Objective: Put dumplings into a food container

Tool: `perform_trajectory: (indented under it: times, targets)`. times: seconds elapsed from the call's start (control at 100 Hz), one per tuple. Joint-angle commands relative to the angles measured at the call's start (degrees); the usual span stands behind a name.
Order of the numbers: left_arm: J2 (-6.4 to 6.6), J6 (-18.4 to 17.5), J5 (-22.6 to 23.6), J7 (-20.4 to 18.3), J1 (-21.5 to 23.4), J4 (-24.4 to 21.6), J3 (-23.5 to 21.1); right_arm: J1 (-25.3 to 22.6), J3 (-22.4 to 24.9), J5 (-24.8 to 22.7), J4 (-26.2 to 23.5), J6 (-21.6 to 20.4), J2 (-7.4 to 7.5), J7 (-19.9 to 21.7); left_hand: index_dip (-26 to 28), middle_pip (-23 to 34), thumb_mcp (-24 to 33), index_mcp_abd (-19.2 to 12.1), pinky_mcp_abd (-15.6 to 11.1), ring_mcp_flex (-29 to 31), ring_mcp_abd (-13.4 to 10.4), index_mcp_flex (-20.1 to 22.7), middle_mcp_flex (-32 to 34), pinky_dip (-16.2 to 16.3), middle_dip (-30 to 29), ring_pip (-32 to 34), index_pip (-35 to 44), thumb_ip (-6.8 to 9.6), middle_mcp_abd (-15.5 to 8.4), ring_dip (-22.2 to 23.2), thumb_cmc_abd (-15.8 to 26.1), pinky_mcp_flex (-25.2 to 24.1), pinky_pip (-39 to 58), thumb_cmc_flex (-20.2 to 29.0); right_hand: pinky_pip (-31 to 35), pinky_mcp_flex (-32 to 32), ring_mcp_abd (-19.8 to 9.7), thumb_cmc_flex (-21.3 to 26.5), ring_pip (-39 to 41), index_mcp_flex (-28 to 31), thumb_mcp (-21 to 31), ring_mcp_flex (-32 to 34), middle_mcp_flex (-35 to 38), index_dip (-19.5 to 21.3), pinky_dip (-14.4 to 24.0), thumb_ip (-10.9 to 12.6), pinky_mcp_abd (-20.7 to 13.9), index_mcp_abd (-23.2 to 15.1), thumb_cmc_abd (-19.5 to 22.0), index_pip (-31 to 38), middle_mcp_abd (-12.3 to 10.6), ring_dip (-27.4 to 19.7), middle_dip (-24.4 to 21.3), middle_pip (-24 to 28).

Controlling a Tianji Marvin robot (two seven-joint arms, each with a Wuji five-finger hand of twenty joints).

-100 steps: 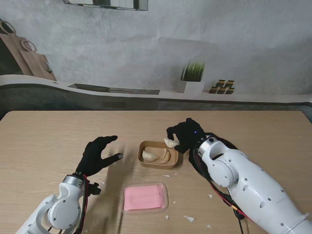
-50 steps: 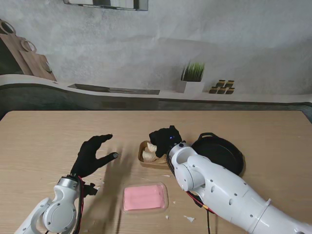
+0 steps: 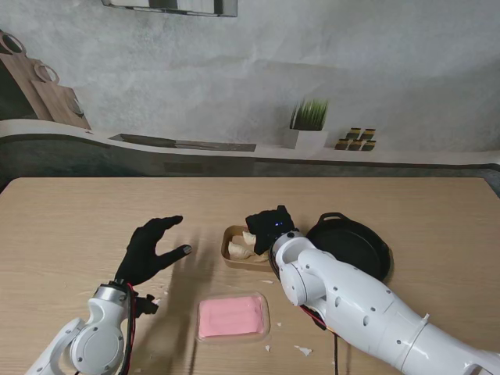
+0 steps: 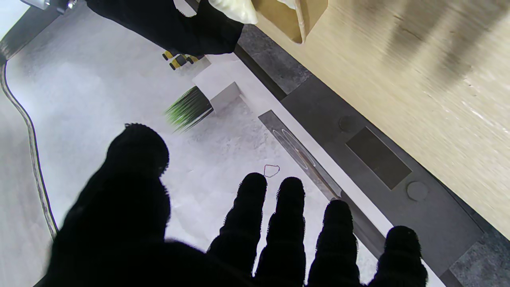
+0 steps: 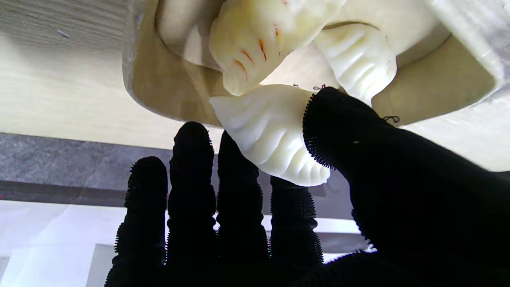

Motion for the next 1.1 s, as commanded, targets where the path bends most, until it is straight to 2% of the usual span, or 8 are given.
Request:
perform_trajectory:
  times: [0.0, 0.05, 0.4, 0.58, 0.65, 0.77, 0.9, 1.09]
  targets:
    - [-0.21, 0.27, -0.08, -1.01, 0.13, -0.65, 0.26, -0.11, -0.38, -0.29, -1.19, 0.05, -0.03, 1.15, 0.36, 0.01, 0.30, -0.23, -1.07, -0.87, -0.69, -0.11, 0.23, 0.83, -0.49, 0.20, -0.21, 0.22, -0.63, -0.38, 0.48, -0.43, -0.81, 0.03, 0.40, -2.05, 0.30, -2.73, -0.09, -1.56, 1.85, -2.58, -2.39, 1.10, 0.97, 6.68, -1.04, 1.82, 3.42, -2.49, 0.33, 1.07, 1.83, 1.37]
    - [-0.21, 0.32, -0.17, -1.11, 0.09, -0.64, 0.31, -0.04, -0.65, -0.73, -1.75, 0.34, 0.24, 2.18, 0.36, 0.00, 0.24, -0.33, -1.12, -0.83, -0.76, -0.05, 0.24, 0.83, -0.49, 0.20, -0.19, 0.20, -0.67, -0.38, 0.50, -0.44, -0.82, -0.05, -0.23, -3.29, 0.58, -4.45, -0.78, -3.53, 0.82, -4.73, -6.05, 6.43, 1.34, 10.76, -1.29, 3.33, 4.86, -6.47, 0.49, 1.12, 3.97, -0.68]
    - [0.01, 0.39, 0.71, -1.52, 0.42, -1.19, -0.16, -2.92, 2.36, -1.48, -7.54, 1.83, 1.25, 4.89, 0.62, -0.07, 0.85, -0.36, -1.06, -0.86, -0.65, 2.01, 0.37, 0.81, -0.51, 0.16, 0.45, 0.30, -0.12, -0.39, -0.36, -0.41, -0.81, 1.22, -5.90, -11.26, -1.35, -10.49, -6.02, -22.20, -9.70, -22.38, -33.86, 3.01, 3.46, 11.19, -5.70, 7.16, 10.99, -10.06, 1.54, -0.74, 1.56, -5.47]
    - [0.53, 1.42, 4.31, -1.99, 2.17, -3.06, -1.88, -11.07, 10.92, -6.97, -17.11, -1.33, 3.41, 7.92, 12.76, 2.67, 5.46, 0.78, -1.15, -0.48, -0.64, 8.87, 2.41, 1.01, 2.38, 1.80, 14.85, -0.26, 0.30, 0.63, -2.49, 0.08, -0.47, 0.32, -6.28, -10.87, -0.47, -13.89, -5.07, -19.87, -16.41, -21.56, -31.26, 3.12, 4.47, 11.59, -5.70, 8.67, 15.53, -9.30, 2.60, -0.61, 2.00, -3.31]
    - [0.91, 2.20, 7.29, -2.07, 3.24, -3.65, -2.66, -15.17, 14.40, -8.25, -20.91, -2.66, 3.89, 8.50, 16.08, 7.01, 5.91, 1.72, -0.60, 2.25, 0.85, 11.35, 5.41, 2.82, 6.84, 9.02, 16.78, -0.42, 1.02, 6.85, -2.29, 1.17, 1.10, -0.30, -5.71, -9.89, 0.39, -14.73, -3.96, -17.71, -17.45, -19.89, -28.48, 3.61, 4.97, 11.68, -5.24, 9.56, 17.25, -8.58, 3.36, -0.16, 2.56, -1.88]
    - [1.91, 2.92, 11.31, -4.73, 6.08, -5.11, -4.31, -22.39, 19.36, -10.63, -27.37, -3.76, 4.77, 11.20, 15.99, 12.87, 5.02, 2.91, -0.33, 3.63, 2.71, 20.07, 11.70, 4.86, 15.60, 17.22, 16.62, -0.55, 1.66, 13.21, -1.44, 0.92, 1.56, -0.53, -3.53, -7.69, 2.41, -15.74, -2.16, -11.81, -17.99, -16.21, -23.24, 4.33, 6.24, 11.78, -3.66, 9.75, 19.86, -8.15, 5.00, 0.62, 2.92, -1.32]
    - [2.88, 4.61, 14.65, -8.12, 8.92, -6.35, -5.00, -29.28, 22.76, -11.73, -32.44, -3.63, 5.43, 14.26, 15.17, 8.95, 2.82, 3.01, -1.36, 1.93, 1.65, 28.06, 11.24, 4.15, 15.35, 15.82, 15.84, -0.55, 0.95, 11.48, -0.35, -1.33, -0.15, -0.54, -0.72, -4.92, 4.47, -16.81, -0.59, -5.48, -17.36, -11.94, -17.91, 5.03, 7.49, 11.40, -1.84, 9.52, 21.70, -9.36, 6.42, 1.36, 3.17, -1.65]
    - [3.40, 8.36, 14.47, -11.36, 10.20, -6.54, -3.41, -34.43, 22.93, -12.77, -34.84, 0.53, 5.66, 14.90, 13.32, 7.34, 0.90, 4.30, -2.13, -0.45, 0.29, 28.90, 8.04, -0.46, 13.11, 12.85, 11.09, -0.46, 0.30, 9.30, 0.16, -0.83, -2.82, 0.00, 0.63, -4.36, 5.76, -17.27, 0.07, -2.94, -16.52, -10.86, -16.55, 5.49, 7.88, 10.93, -0.62, 9.74, 22.73, -10.99, 7.21, 1.73, 3.55, -1.54]
